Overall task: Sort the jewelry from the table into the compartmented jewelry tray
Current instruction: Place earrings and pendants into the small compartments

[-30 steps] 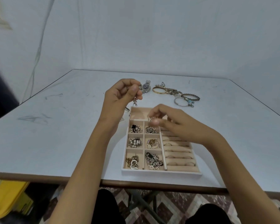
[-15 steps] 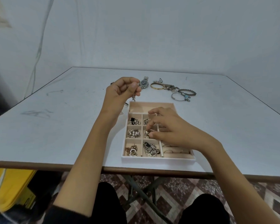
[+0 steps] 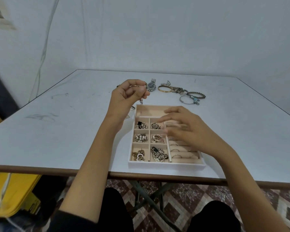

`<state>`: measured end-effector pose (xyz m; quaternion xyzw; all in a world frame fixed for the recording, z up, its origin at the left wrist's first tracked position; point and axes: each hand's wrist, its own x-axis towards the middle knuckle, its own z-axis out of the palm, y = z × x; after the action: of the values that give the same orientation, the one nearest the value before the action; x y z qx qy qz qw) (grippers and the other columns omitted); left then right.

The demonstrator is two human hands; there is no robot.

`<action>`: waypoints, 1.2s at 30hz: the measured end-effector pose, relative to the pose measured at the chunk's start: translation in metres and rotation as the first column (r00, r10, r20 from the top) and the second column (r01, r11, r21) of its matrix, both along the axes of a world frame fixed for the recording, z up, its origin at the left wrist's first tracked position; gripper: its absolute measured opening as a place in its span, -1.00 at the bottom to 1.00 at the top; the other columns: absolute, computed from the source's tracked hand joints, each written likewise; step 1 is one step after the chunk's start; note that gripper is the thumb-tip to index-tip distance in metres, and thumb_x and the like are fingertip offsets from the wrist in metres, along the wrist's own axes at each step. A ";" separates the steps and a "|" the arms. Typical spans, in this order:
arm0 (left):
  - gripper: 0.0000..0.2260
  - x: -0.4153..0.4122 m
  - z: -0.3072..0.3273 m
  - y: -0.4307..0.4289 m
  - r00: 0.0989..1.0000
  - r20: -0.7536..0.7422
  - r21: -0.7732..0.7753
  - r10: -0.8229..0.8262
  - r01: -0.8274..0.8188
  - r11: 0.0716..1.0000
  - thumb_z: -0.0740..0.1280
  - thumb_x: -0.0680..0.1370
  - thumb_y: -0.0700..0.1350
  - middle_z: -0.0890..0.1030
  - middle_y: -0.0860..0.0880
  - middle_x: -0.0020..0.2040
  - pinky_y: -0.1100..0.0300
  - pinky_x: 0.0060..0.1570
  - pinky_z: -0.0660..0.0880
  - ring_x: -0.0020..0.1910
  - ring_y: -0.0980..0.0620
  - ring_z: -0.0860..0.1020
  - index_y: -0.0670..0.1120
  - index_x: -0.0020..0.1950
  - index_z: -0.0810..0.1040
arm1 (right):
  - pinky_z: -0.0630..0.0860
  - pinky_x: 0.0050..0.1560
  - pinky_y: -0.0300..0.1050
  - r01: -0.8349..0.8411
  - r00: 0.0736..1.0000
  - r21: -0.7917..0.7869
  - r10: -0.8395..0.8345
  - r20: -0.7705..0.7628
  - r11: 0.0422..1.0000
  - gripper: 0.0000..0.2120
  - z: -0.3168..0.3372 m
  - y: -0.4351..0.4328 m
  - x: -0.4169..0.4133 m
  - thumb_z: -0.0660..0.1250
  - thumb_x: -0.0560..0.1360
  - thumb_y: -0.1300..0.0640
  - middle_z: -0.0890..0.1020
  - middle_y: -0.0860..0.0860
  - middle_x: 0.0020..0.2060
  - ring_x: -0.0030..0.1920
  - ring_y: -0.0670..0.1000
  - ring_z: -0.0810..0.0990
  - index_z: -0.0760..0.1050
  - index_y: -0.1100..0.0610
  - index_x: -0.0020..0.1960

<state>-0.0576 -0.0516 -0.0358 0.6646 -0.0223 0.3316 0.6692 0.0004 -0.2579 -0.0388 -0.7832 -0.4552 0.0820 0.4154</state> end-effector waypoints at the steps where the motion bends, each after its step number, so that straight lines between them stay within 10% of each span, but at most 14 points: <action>1: -0.90 0.000 0.000 0.000 1.000 0.002 -0.004 -0.003 0.003 1.000 0.34 0.55 -0.23 0.68 0.04 -0.24 0.23 0.01 0.52 -0.19 0.07 0.60 -0.08 0.03 0.56 | 0.33 0.18 -0.45 0.043 0.999 0.044 -0.045 0.027 0.998 -0.74 -0.002 -0.005 0.003 0.37 0.51 0.20 0.45 -0.11 0.24 0.28 -0.20 0.40 0.59 -0.07 0.14; 5: -0.89 0.000 0.001 0.000 1.000 0.009 -0.005 -0.016 0.017 1.000 0.34 0.54 -0.24 0.69 0.03 -0.24 0.23 0.01 0.52 -0.18 0.06 0.59 -0.08 0.04 0.55 | 0.19 0.22 -0.52 0.230 0.964 0.091 -0.240 0.115 0.969 -0.64 -0.017 -0.028 0.018 0.20 0.59 0.26 0.44 -0.13 0.32 0.31 -0.25 0.33 0.48 -0.12 0.26; 10: -0.89 -0.001 0.001 -0.001 1.000 0.011 0.010 -0.024 0.024 1.000 0.33 0.55 -0.25 0.68 0.03 -0.25 0.25 -0.01 0.51 -0.17 0.03 0.58 -0.08 0.04 0.54 | 0.03 0.53 0.00 0.276 0.951 -0.235 -0.229 0.209 0.932 -0.57 -0.037 -0.044 0.022 0.03 0.67 0.07 0.23 -0.14 0.50 0.51 -0.13 0.10 0.14 -0.20 0.50; 14: -0.86 -0.003 0.002 -0.001 1.000 0.002 0.013 -0.022 0.022 1.000 0.36 0.52 -0.25 0.69 0.02 -0.22 0.24 -0.01 0.51 -0.18 0.04 0.59 -0.08 0.05 0.54 | -0.15 0.49 -0.18 0.335 0.929 -0.384 -0.233 0.289 0.860 -0.51 -0.042 -0.045 0.017 -0.10 0.67 -0.03 0.05 -0.10 0.55 0.54 -0.14 -0.04 -0.13 -0.08 0.57; 36: -0.76 -0.065 -0.005 -0.036 0.997 0.021 -0.044 -0.069 0.069 0.997 0.47 0.35 -0.15 0.69 0.02 -0.21 0.27 -0.10 0.51 -0.24 0.08 0.61 -0.04 -0.01 0.55 | -0.14 0.49 -0.15 0.372 0.908 -0.392 -0.241 0.344 0.842 -0.55 -0.042 -0.044 0.016 -0.12 0.68 0.00 0.05 -0.07 0.55 0.54 -0.11 -0.01 0.05 -0.02 0.56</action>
<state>-0.1230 -0.0874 -0.0407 0.6450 -0.0441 0.3151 0.6948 0.0164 -0.3015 -0.0811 -0.9242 -0.3457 0.0046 0.1623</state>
